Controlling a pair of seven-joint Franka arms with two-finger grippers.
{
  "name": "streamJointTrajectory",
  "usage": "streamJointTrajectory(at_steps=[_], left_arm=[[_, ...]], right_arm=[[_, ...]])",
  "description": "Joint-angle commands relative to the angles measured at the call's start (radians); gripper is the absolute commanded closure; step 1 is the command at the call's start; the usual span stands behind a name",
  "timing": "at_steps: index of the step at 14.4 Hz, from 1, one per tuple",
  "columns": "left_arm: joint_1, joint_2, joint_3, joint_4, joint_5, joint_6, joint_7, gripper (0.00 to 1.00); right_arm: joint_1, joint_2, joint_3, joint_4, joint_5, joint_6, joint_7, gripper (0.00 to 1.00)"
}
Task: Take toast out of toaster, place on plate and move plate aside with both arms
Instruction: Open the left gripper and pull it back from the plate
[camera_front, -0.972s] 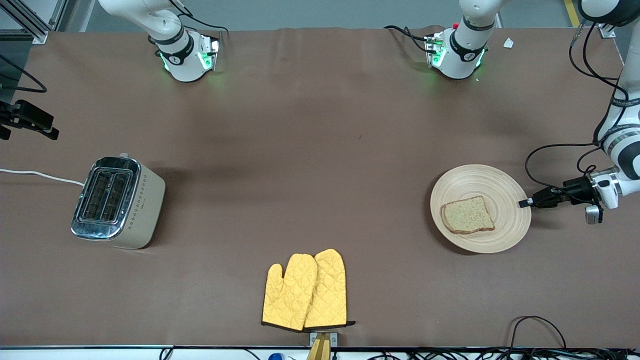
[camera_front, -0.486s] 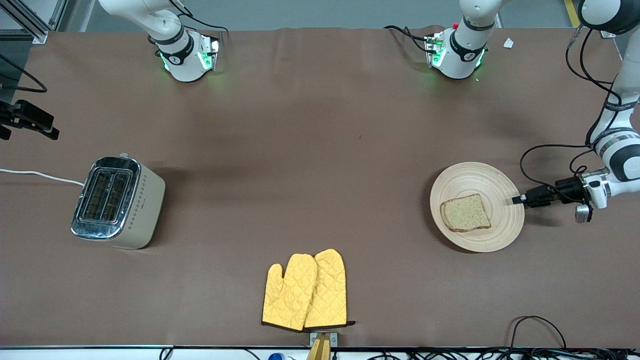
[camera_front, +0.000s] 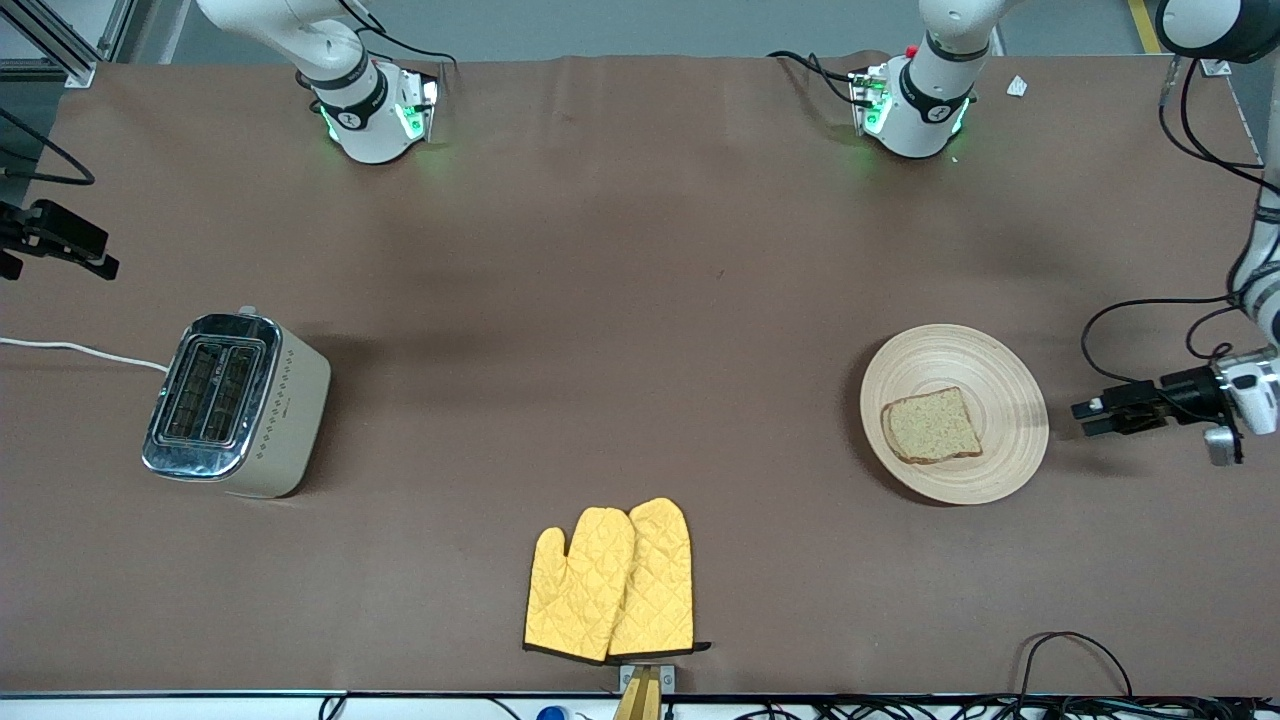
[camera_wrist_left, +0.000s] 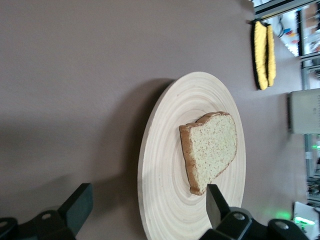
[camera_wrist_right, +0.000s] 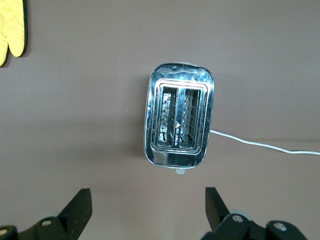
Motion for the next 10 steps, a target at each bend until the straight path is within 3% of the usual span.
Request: streamJointTrajectory(at_steps=[1,7,10], left_arm=[[-0.007,-0.019,-0.008,0.092,0.104,-0.042,-0.072,0.0],[-0.014,-0.159,-0.086,0.128,0.252,-0.071,-0.259,0.0],[-0.019,-0.246,-0.133,0.126,0.301,-0.121,-0.478,0.0]], right_arm=[[0.0,-0.011,0.003,-0.008,0.015,-0.002,0.012,0.0],[0.0,-0.011,0.003,-0.008,0.015,-0.002,0.012,0.0],[0.0,-0.011,0.003,-0.008,0.015,-0.002,0.012,0.0]])
